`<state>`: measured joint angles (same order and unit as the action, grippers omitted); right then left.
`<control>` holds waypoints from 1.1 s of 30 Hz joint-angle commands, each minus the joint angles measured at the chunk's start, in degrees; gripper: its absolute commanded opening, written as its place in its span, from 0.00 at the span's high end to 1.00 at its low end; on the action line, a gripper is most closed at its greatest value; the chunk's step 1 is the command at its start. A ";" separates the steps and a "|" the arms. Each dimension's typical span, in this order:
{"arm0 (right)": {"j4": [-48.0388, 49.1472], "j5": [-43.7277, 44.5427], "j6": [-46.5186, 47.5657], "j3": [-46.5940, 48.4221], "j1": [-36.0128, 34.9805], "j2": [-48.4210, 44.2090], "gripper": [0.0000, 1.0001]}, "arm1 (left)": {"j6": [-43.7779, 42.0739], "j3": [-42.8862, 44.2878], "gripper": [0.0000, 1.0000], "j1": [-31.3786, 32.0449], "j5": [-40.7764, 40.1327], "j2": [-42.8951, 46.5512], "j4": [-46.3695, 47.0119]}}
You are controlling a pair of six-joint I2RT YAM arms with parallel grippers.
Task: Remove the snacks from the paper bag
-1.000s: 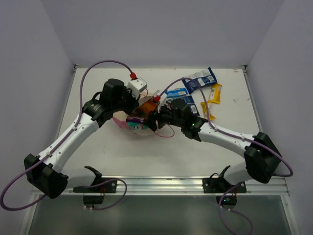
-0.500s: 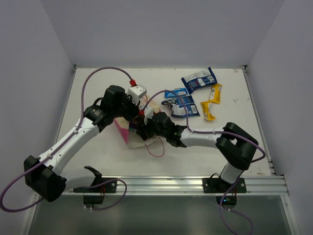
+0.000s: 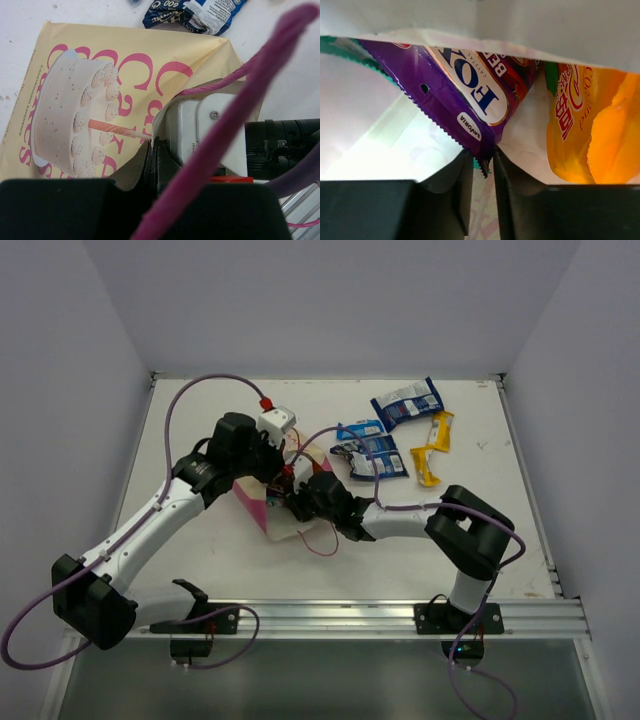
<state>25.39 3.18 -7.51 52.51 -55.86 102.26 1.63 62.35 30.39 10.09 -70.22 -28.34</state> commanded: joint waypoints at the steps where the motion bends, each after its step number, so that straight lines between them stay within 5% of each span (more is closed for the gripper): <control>1: 3.35 1.83 -2.33 0.93 0.92 -1.62 0.76 | 1.80 1.02 1.00 -0.07 -0.86 0.17 0.39; 7: 2.31 1.83 -2.78 -0.13 1.89 -3.99 0.96 | 1.45 0.23 1.00 -0.16 -1.82 -0.36 0.83; 11: -0.07 -0.80 -3.30 0.31 1.89 -5.22 0.83 | 1.36 -0.12 1.00 -0.16 -2.35 -1.06 1.00; 15: -1.39 -0.46 -4.53 0.14 1.89 -6.10 0.81 | 1.62 -0.12 1.00 -0.16 -2.35 -1.15 1.18; 20: -1.48 -2.64 -6.38 -0.39 3.91 -6.81 0.61 | 1.45 -0.12 1.00 -0.16 -2.18 -0.62 1.09; 33: -1.57 -2.83 -5.85 4.97 4.09 -0.49 0.64 | 1.62 0.85 1.00 -0.16 -0.60 -0.98 1.09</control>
<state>22.70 0.43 -12.01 54.85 -52.36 100.25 2.55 62.35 30.39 9.19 -70.89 -26.35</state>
